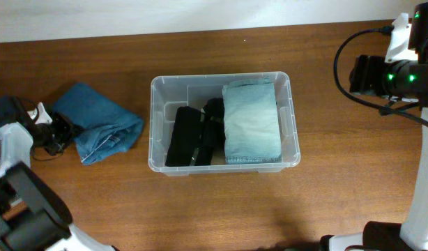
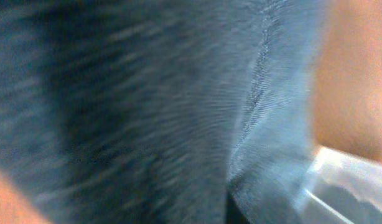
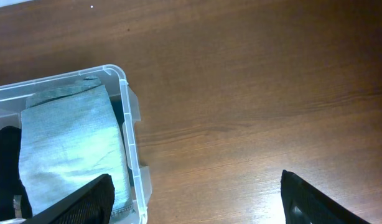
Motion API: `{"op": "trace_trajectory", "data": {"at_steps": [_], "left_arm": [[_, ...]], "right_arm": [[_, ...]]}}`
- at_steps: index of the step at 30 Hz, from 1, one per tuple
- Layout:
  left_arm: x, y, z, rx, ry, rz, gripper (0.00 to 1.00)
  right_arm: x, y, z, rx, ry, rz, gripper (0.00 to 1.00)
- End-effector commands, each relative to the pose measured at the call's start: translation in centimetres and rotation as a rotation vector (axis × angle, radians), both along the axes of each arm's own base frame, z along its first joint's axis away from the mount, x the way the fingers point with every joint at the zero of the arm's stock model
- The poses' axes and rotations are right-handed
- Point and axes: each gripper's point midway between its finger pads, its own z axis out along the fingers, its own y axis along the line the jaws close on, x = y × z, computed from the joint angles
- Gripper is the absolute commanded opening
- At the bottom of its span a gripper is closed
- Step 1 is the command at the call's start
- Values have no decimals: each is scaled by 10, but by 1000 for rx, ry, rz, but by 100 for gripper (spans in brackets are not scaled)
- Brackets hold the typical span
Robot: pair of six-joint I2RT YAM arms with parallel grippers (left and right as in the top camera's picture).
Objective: Pack container
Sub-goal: 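Place the dark blue jeans into the box's left half and press down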
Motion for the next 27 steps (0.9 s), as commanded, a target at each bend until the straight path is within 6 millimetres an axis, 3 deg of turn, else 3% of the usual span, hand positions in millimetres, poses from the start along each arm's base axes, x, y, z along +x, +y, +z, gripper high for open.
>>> {"op": "trace_trajectory", "data": {"at_steps": [1,4,7,10,12,15,20,23,27], "left_arm": [[8,-30,132,87,-357,-128,0],[-4,-64,200,135,-532,-203,1],[-22,-108,248,179,-660,-298,1],[-37,-157,271,169,-735,-419,1],[-47,-196,274,132,-750,-523,1],[-53,-241,260,83,-710,-644,1],[-48,-285,206,75,-547,-774,1],[-42,-300,175,52,-463,-825,1],[-36,-307,118,22,-291,-865,0]], "right_arm": [[0,0,-2,10,5,-3,78],[0,0,-2,10,5,-3,78],[0,0,-2,10,5,-3,78],[0,0,-2,10,5,-3,78],[0,0,-2,10,5,-3,78],[0,0,-2,10,5,-3,78],[0,0,-2,11,5,-3,78],[0,0,-2,10,5,-3,78],[0,0,-2,10,5,-3,78]]}}
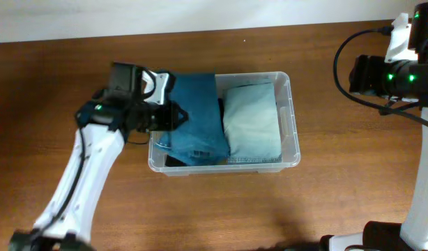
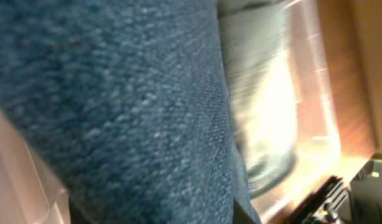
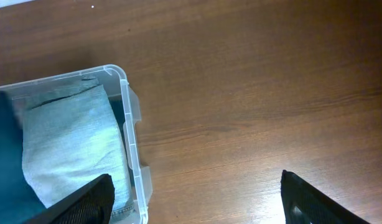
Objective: Pack container
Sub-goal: 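Place the dark blue jeans into the box's left half and press down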
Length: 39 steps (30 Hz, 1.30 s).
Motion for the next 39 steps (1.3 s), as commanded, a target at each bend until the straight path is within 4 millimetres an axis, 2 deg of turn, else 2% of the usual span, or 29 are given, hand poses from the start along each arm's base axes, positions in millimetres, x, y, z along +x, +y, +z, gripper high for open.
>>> {"op": "trace_trajectory", "data": {"at_steps": [1,3,4,5,6,7,10,13,15,16,17,18,19,21,23,27,31,33,35,37,38,39], "left_arm": [[2,-3,-44,45,121,-52,0],[-1,3,-61,92,165,-57,4],[-1,9,-66,127,167,-61,15],[2,17,-70,163,159,-50,32],[7,27,-70,202,146,-22,69],[12,36,-67,228,127,4,99],[30,53,-34,233,43,53,99],[49,64,19,217,-90,100,100],[58,64,56,203,-188,114,99],[61,63,72,195,-231,118,91],[64,57,89,185,-284,110,34],[64,53,92,181,-296,101,11],[64,47,91,183,-299,87,1],[63,39,75,210,-268,66,1],[61,30,50,245,-212,42,1],[47,10,-27,322,-41,-35,1],[31,21,-112,458,149,-19,1],[30,30,-143,524,201,-14,1],[33,36,-157,562,223,-13,1],[38,35,-152,563,204,-18,0],[48,32,-130,549,156,-10,0],[58,29,-98,533,86,-7,1]], "right_arm": [[0,0,-2,8,5,-5,78],[0,0,-2,8,5,-5,78],[0,0,-2,8,5,-5,78],[0,0,-2,8,5,-5,78],[0,0,-2,8,5,-5,78],[0,0,-2,8,5,-5,78],[0,0,-2,8,5,-5,79],[0,0,-2,8,5,-5,78],[0,0,-2,8,5,-5,78],[0,0,-2,9,5,-5,78],[0,0,-2,8,5,-5,78],[0,0,-2,9,5,-5,78],[0,0,-2,9,5,-5,78],[0,0,-2,9,6,-5,78],[1,-1,-3,9,10,-5,78],[3,-1,-8,12,29,-5,78],[4,-1,-12,14,43,-5,78],[4,-1,-12,14,43,-5,78],[4,-1,-12,15,44,-5,78],[4,1,-12,23,44,0,78],[4,4,-12,29,42,21,78],[6,14,-11,48,35,91,78]]}}
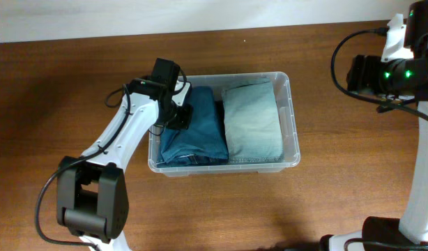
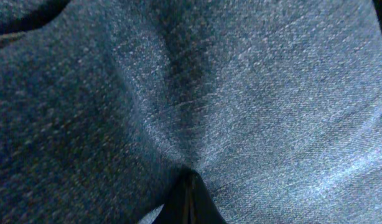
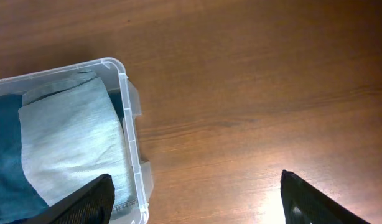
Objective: Pack container
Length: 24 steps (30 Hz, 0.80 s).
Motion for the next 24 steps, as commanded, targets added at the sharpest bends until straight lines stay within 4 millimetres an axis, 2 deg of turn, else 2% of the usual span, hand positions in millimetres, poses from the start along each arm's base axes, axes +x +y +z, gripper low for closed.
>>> {"op": "trace_trajectory", "data": {"at_steps": [1,4,5,6,7,8,10,11,15,17,19,22,24], "left_arm": [[25,20,44,84,-125,26,1],[37,36,117,84,-298,78,3],[40,44,140,79,-356,102,15],[42,52,156,70,-401,123,40],[43,61,171,62,-443,148,60],[44,75,186,57,-485,184,73],[45,94,196,55,-507,239,84],[46,106,198,55,-509,278,98],[49,142,191,73,-488,361,99],[49,154,188,82,-473,387,99],[49,163,187,98,-476,389,99],[38,168,185,116,-441,368,99],[27,169,184,121,-413,368,99]], "right_arm": [[3,19,-1,44,-8,122,78],[7,39,1,34,-23,232,82],[9,46,2,25,-31,268,88],[11,52,3,20,-37,287,92],[14,59,2,18,-41,309,97],[18,67,1,14,-43,335,99],[27,79,-5,4,-38,388,99],[34,85,-10,6,-32,403,99],[67,101,-31,9,-26,436,99],[87,103,-38,6,-51,437,98],[100,102,-45,-9,-55,456,99],[98,100,-49,-8,-40,463,99],[92,94,-44,-12,-39,448,99]]}}
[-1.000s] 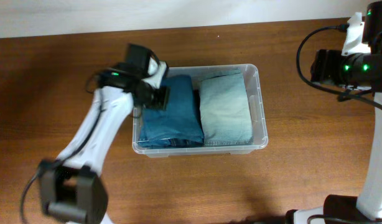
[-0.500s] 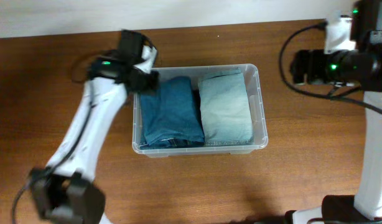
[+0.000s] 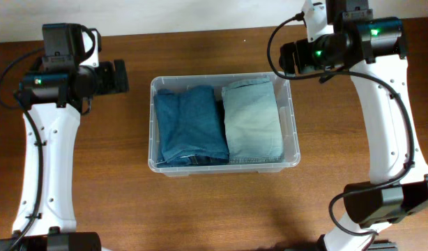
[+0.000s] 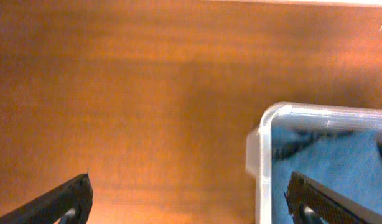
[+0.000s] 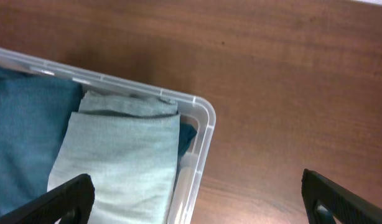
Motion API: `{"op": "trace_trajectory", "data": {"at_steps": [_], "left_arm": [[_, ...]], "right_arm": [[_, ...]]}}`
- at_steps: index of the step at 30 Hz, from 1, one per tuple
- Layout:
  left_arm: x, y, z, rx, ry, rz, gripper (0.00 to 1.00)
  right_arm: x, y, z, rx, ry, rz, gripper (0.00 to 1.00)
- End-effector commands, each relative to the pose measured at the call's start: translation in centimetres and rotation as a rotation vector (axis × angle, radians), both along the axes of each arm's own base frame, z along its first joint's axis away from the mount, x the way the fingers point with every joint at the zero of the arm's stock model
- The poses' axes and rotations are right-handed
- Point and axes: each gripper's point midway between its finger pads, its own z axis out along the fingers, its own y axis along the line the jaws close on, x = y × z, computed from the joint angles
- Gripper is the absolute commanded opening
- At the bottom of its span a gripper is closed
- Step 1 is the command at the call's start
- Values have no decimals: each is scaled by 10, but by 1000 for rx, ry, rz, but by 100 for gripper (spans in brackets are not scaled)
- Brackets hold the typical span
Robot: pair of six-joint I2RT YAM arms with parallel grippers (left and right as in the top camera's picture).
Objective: Pack container
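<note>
A clear plastic container [image 3: 292, 104] sits mid-table. Folded blue jeans [image 3: 192, 125] fill its left half and a folded pale blue-green garment [image 3: 251, 122] its right half. My left gripper [image 3: 120, 77] hangs open and empty over bare wood left of the container's back left corner [image 4: 265, 121], with the blue jeans [image 4: 331, 152] at the edge of its wrist view. My right gripper [image 3: 288, 58] is open and empty above the container's back right corner [image 5: 206, 112], looking down on the pale garment [image 5: 122, 155].
The wooden table [image 3: 214, 209] surrounds the container. A white wall edge [image 3: 165, 14] runs along the back. Both arms' bases stand at the table's left and right sides.
My left gripper was down on the blue jeans inside the container; now it is open left of the container. My right arm has moved from the far right to the container's back right corner.
The blue jeans first lay on the table at far left by my left gripper, with dark garments in the container's left half. Then the jeans were over that half, then lying in it under my gripper. Now they rest there alone.
</note>
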Motion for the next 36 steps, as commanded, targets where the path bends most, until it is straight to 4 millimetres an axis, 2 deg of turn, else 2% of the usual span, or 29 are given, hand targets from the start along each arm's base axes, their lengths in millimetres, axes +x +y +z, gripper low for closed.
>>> {"op": "trace_trajectory", "data": {"at_steps": [1,5,8,12,15,19,22,23,24,25,30,36], "left_arm": [[-16,5,5,17,21,-10,99],[-32,5,21,18,1,-10,99],[-53,5,42,22,-55,-8,99],[-79,4,47,23,-107,-7,99],[-105,3,46,25,-158,-6,99],[-140,2,45,14,-247,8,99],[-173,1,37,9,-318,12,99],[-185,1,30,5,-333,16,99],[-201,1,19,-14,-348,35,99],[-209,0,11,-29,-356,44,99],[-232,-7,-14,-75,-361,36,99],[-253,-8,-42,-75,-224,42,99]], "right_arm": [[-10,-7,17,1,-33,-7,99],[-28,-13,38,6,-66,-25,99],[-49,-15,55,7,-90,-25,99],[-67,-15,67,10,-130,-25,98],[-81,-16,68,12,-164,-26,99],[-109,-17,57,18,-227,-29,98],[-138,-18,39,22,-303,-28,99],[-148,-19,33,22,-334,-29,98],[-167,-24,20,10,-385,-44,98],[-180,-27,15,-2,-423,-56,99],[-234,-45,-6,-56,-557,-123,98],[-278,-47,-34,-61,-504,-121,99]]}}
